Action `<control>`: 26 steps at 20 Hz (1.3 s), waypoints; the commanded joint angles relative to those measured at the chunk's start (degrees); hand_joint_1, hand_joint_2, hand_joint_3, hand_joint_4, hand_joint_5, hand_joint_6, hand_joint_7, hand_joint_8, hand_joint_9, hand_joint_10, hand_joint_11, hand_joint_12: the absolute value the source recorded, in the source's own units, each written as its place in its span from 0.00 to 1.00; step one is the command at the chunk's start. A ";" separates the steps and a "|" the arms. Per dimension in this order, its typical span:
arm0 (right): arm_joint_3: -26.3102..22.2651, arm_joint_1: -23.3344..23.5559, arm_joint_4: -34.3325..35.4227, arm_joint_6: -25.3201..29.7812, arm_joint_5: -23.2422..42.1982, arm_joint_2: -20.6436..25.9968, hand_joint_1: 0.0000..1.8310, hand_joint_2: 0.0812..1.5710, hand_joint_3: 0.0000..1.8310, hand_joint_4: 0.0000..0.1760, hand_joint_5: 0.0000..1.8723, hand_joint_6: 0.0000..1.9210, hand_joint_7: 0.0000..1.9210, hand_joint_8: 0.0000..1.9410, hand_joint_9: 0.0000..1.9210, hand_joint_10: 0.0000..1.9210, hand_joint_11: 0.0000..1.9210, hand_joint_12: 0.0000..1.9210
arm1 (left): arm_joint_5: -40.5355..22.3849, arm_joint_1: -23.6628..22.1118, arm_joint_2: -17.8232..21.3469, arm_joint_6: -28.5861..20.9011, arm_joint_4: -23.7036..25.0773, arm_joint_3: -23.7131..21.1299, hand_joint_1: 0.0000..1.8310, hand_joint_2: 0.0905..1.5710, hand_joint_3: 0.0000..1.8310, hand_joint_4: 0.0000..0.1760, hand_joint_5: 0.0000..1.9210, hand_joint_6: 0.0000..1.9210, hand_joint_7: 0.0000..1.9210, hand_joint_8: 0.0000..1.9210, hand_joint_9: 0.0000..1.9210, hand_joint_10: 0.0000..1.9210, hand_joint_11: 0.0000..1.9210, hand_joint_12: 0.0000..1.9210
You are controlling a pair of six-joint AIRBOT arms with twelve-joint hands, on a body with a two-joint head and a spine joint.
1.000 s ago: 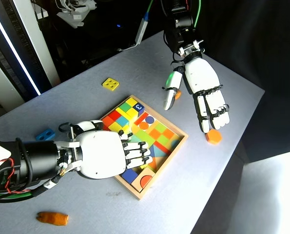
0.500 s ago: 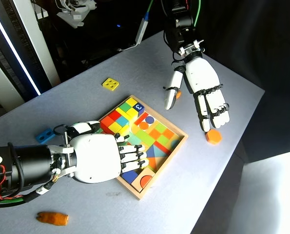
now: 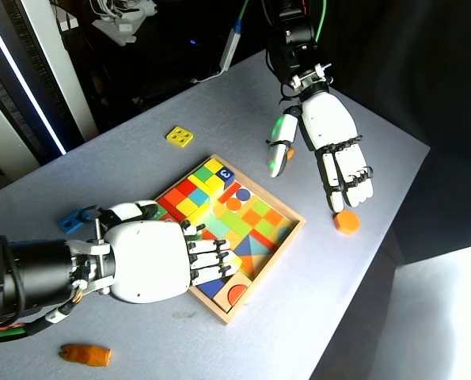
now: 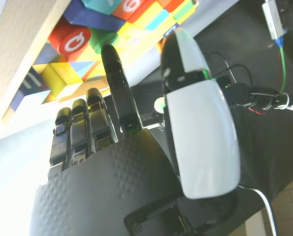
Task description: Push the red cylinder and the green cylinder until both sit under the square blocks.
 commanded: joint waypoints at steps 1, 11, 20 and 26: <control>-0.31 -0.21 1.48 0.37 0.69 0.60 0.12 0.70 0.00 0.83 0.36 0.01 0.04 0.00 0.00 0.00 0.00 0.00 | -6.43 -0.34 0.40 -0.19 -0.74 0.00 0.00 0.70 0.00 0.75 0.00 0.00 0.00 0.00 0.00 0.00 0.00 0.00; -1.56 -0.67 0.36 1.82 1.20 2.18 0.13 0.69 0.00 0.87 0.36 0.00 0.03 0.00 0.00 0.00 0.00 0.00 | -6.55 0.02 0.51 -0.19 -1.19 -0.02 0.00 0.71 0.00 0.65 0.00 0.00 0.00 0.00 0.00 0.00 0.00 0.00; -2.42 -1.15 0.36 2.63 2.65 2.66 0.12 0.68 0.00 0.90 0.36 0.00 0.03 0.00 0.00 0.00 0.00 0.00 | -6.78 0.51 0.69 -0.19 -1.75 -0.13 0.00 0.71 0.00 0.73 0.00 0.00 0.00 0.00 0.00 0.00 0.01 0.00; -2.81 -1.17 0.37 2.82 2.66 3.15 0.10 0.69 0.00 1.00 0.35 0.00 0.03 0.00 0.00 0.00 0.00 0.00 | -6.87 0.63 0.69 -0.19 -1.97 -0.14 0.00 0.71 0.00 0.76 0.00 0.00 0.00 0.00 0.00 0.00 0.00 0.00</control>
